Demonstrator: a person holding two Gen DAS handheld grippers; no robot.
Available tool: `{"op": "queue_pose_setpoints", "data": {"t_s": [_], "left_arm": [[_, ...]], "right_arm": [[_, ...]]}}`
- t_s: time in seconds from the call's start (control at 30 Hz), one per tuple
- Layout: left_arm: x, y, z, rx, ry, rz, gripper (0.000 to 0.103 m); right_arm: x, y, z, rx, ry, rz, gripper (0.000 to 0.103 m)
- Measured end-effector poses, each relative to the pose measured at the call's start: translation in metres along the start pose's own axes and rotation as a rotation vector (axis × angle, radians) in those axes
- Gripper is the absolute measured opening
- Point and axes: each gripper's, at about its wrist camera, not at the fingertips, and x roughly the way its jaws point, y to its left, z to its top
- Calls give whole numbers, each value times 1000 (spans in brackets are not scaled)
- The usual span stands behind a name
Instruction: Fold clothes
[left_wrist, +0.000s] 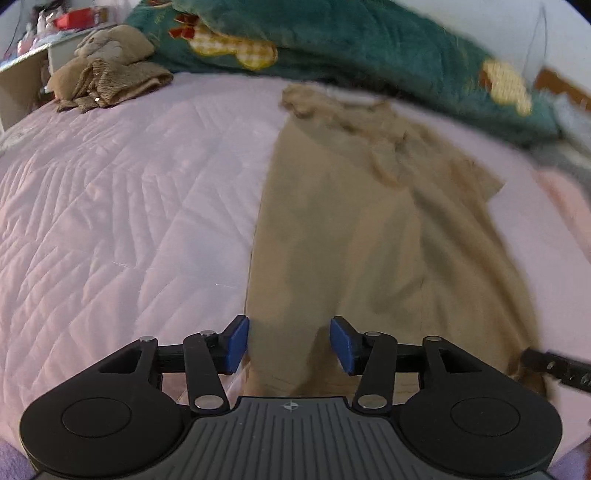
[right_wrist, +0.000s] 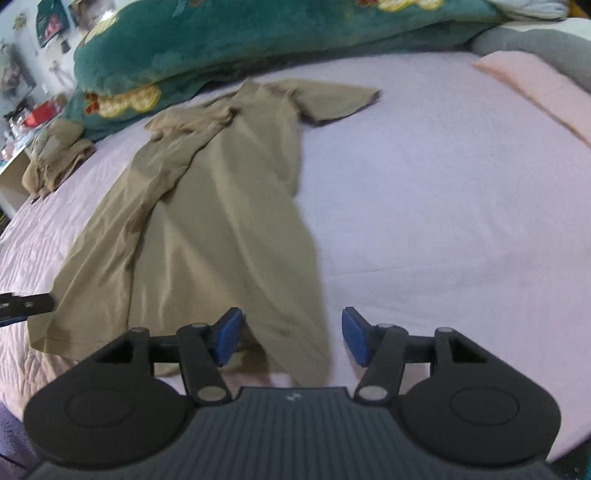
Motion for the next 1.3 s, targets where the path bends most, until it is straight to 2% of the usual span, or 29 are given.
{"op": "queue_pose_setpoints", "data": {"t_s": [0.1, 0.13, 0.23, 0.27, 0.3, 0.37, 0.43, 0.5, 0.57, 0.63, 0.67, 0.73, 0.8, 0.83, 0.87, 0.9, 0.93, 0.97, 1.13, 1.3], "left_arm": [[0, -1, -5, -25, -5, -11, 53], [3, 1, -6, -21, 10, -25, 57], [9, -1, -9, 15, 25, -36, 59], [11, -5, -9, 32, 24, -26, 60], [13, -9, -9, 49, 22, -17, 62], [16, -17, -9, 83, 18, 2, 72], [19, -25, -10, 118, 14, 21, 77], [21, -32, -11, 161, 2, 41, 83], [20, -33, -14, 185, -26, 57, 89], [21, -29, -14, 158, -32, 47, 93], [21, -27, -13, 154, -31, 42, 94], [21, -27, -12, 153, -26, 35, 94], [19, -26, -12, 147, -31, 24, 89], [17, -26, -13, 142, -40, 16, 73], [15, -26, -13, 138, -49, 7, 50], [12, -26, -13, 137, -55, -4, 38], [11, -26, -13, 130, -55, -20, 20], [10, -25, -13, 121, -54, -36, 15], [-1, -13, -13, 69, -47, -101, 10], [-19, 3, -27, 96, -38, -140, 10]], "right_arm": [[-11, 5, -3, 28, 38, 10, 60], [-19, 5, -3, 33, 46, 29, 60], [-46, -2, -5, 30, 55, 77, 60], [-50, -5, -4, 33, 45, 80, 63], [-50, -8, -3, 39, 26, 72, 71], [-33, -9, 0, 53, 38, 51, 74], [-9, -7, 4, 66, 64, 38, 74], [14, -1, 3, 74, 92, 62, 76], [19, 9, 0, 42, 46, 45, 79], [23, 22, -2, -14, 35, 15, 80], [25, 27, -2, -46, 39, -7, 77], [23, 35, -5, -98, 40, -18, 58], [19, 33, -5, -80, 53, 17, 8], [16, 32, -5, -72, 57, 33, 7], [14, 31, -6, -73, 56, 42, 6], [12, 30, -6, -74, 56, 50, 6], [9, 29, -7, -76, 56, 59, 6], [7, 29, -7, -77, 56, 68, 5], [-21, 37, -3, -162, 26, 46, 5], [-39, 34, -7, -218, 53, 19, 5]]}}
